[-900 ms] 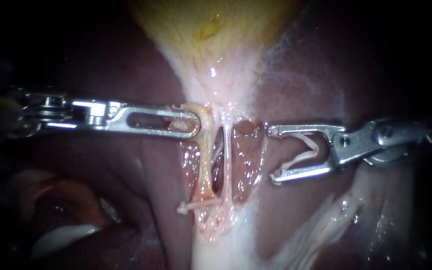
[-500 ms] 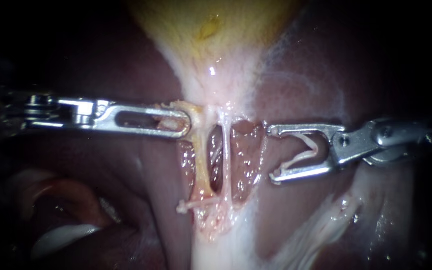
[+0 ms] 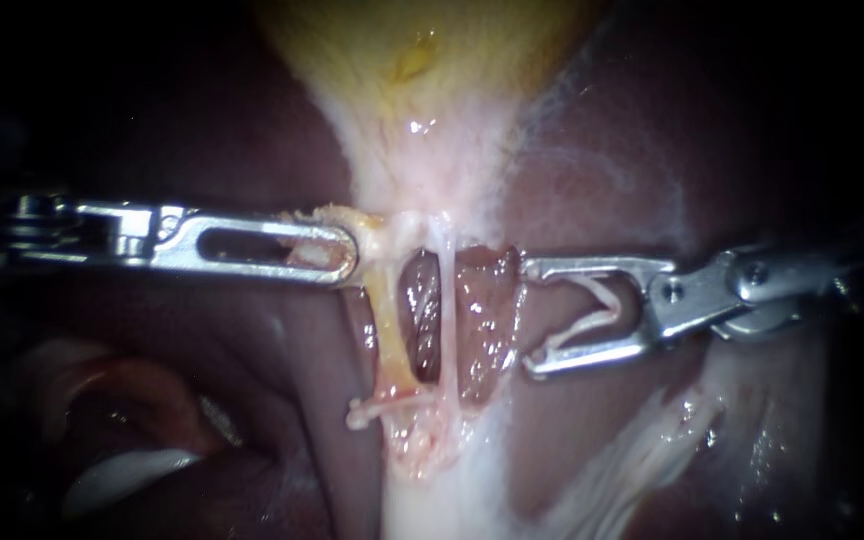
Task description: Clipping second clip left tube
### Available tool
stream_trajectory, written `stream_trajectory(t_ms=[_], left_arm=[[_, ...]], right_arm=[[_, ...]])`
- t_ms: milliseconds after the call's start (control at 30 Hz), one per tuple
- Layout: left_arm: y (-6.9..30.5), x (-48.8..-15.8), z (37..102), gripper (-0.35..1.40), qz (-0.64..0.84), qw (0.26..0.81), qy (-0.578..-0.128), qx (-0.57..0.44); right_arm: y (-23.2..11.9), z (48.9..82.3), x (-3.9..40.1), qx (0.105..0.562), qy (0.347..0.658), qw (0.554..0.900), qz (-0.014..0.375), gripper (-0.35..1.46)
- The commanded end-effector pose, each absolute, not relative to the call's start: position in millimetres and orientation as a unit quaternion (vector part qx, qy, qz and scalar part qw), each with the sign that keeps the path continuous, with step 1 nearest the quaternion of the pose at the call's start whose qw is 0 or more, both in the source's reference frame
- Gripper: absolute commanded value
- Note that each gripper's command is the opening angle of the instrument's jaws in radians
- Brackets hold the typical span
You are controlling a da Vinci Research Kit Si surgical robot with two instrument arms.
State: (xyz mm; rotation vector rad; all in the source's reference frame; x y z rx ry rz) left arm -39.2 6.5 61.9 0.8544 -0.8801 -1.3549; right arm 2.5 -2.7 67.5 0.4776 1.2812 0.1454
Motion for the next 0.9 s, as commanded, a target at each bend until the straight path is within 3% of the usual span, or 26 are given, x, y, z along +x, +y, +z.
stream_trajectory(t_ms=[33,700,900], left_arm=[[6.4,-39.2,62.0,-0.35,-0.587,0.611,-0.381,0.37],[6.3,-39.8,61.7,-0.35,-0.588,0.61,-0.381,0.369],[6.3,-39.9,61.7,-0.35,-0.588,0.61,-0.381,0.369]], right_arm=[[-3.1,67.7,2.9,0.226,0.59,0.772,0.072,0.48],[-7.9,73.4,12.4,0.278,0.577,0.762,0.096,0.47],[-8.2,73.7,14.1,0.317,0.568,0.75,0.121,0.45]])
